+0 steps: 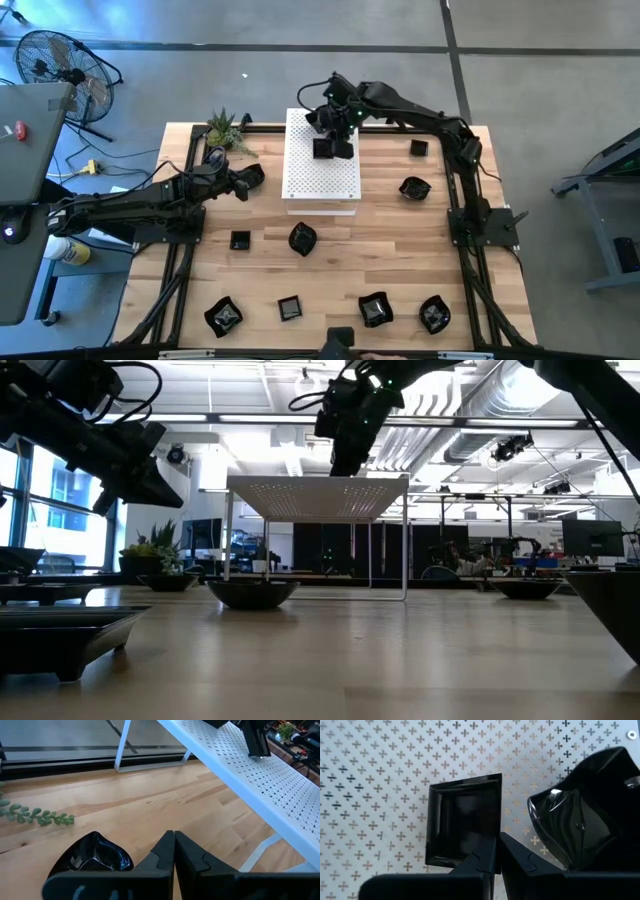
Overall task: Pick & Place Mini shaped plates
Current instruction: Put the black square plate on the shelf
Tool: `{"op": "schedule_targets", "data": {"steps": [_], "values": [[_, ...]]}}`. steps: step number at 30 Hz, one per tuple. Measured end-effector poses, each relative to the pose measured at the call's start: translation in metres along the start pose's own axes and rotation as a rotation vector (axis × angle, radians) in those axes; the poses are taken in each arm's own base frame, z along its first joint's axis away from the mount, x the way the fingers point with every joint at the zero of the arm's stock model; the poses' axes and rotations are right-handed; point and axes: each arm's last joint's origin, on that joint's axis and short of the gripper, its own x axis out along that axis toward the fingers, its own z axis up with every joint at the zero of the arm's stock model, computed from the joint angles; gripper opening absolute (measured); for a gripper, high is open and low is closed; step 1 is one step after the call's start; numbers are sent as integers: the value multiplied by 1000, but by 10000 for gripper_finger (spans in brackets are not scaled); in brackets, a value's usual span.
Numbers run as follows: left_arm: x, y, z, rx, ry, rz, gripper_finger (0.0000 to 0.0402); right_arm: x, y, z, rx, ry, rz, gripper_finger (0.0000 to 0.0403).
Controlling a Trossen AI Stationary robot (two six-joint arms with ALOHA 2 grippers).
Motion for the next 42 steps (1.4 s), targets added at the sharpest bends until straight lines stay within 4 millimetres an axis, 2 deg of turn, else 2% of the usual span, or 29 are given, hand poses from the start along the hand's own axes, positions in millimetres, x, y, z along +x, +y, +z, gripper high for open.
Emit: {"op": "schedule_targets", "data": {"steps": [6,17,23,27,32,38,42], "values": [[0,1,-1,6,12,12,1,0,-1,2,-12,-18,-11,17],[0,3,-3,16,31,28,1,1,4,4,-16,-36,29,52],[0,3,-3,16,26,35,1,4,16,10,-6,-34,52,37],[0,3,-3,16,27,35,1,8,31,13,11,6,80,14],[0,3,-3,16,26,35,1,12,48,22,-25,27,4,4],[0,3,-3,16,26,35,1,17,46,22,29,48,-65,3],[0,3,-3,15,27,35,1,25,48,21,20,67,-44,2]]}}
